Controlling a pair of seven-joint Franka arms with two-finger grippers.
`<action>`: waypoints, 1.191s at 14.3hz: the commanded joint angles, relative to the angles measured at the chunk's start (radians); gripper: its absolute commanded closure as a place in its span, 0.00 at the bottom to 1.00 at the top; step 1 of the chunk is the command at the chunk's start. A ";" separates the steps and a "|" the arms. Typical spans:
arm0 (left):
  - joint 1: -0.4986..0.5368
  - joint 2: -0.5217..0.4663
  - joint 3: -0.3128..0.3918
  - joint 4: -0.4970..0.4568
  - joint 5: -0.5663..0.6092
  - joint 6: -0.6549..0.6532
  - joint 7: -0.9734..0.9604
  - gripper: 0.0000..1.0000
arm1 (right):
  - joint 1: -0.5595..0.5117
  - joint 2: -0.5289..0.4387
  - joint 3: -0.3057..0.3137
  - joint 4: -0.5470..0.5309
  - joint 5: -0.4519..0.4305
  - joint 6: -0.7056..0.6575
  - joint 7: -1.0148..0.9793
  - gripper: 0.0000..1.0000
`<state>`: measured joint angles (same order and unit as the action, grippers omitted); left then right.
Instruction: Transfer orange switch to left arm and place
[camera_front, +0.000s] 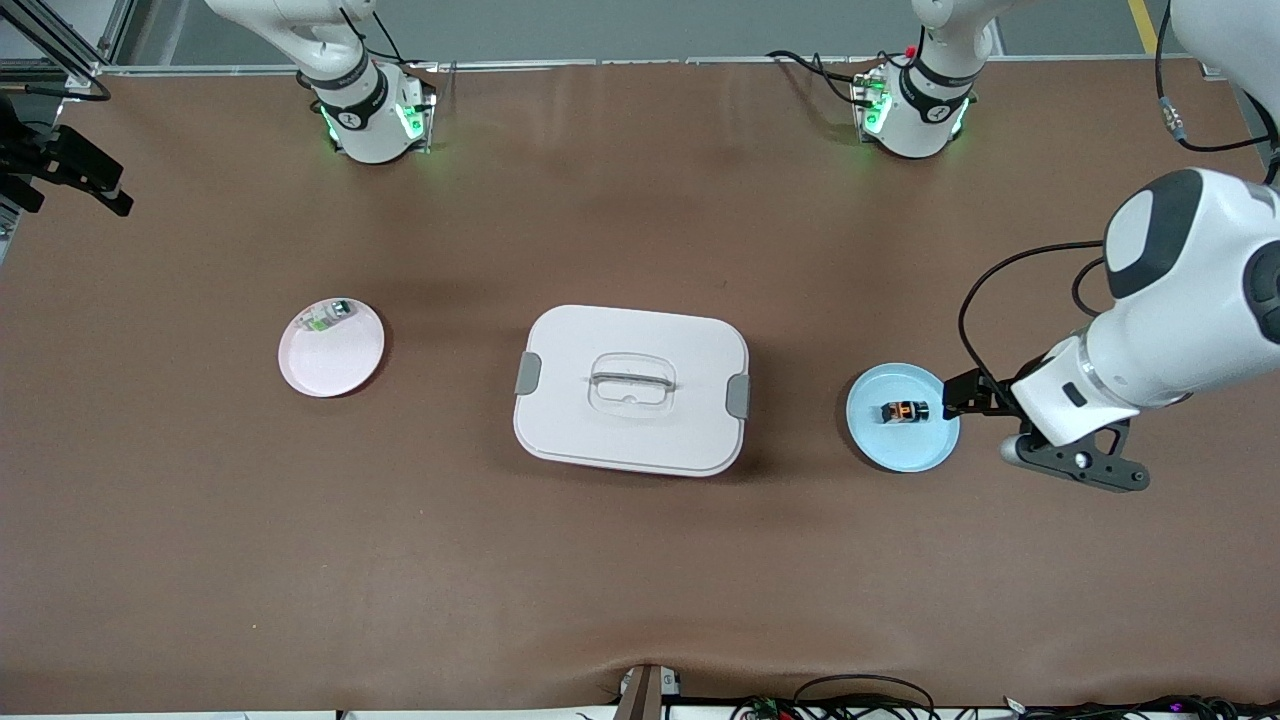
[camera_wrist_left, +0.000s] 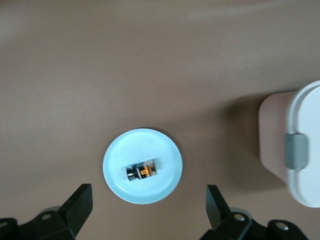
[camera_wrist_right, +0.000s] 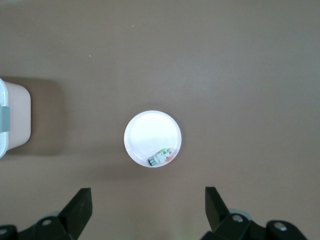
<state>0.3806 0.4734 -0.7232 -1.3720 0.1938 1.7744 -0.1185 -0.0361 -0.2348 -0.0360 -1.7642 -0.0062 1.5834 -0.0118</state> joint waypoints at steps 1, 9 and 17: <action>0.005 -0.074 0.004 -0.002 -0.053 -0.067 -0.104 0.00 | -0.016 0.017 0.008 0.031 0.009 -0.017 0.006 0.00; -0.503 -0.320 0.727 -0.006 -0.198 -0.219 -0.095 0.00 | -0.015 0.017 0.008 0.031 0.009 -0.017 0.006 0.00; -0.517 -0.418 0.774 -0.009 -0.203 -0.315 -0.003 0.00 | -0.015 0.018 0.008 0.031 0.009 -0.017 0.006 0.00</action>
<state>-0.1285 0.0905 0.0369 -1.3637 0.0065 1.4893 -0.1564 -0.0361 -0.2296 -0.0361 -1.7607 -0.0062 1.5834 -0.0117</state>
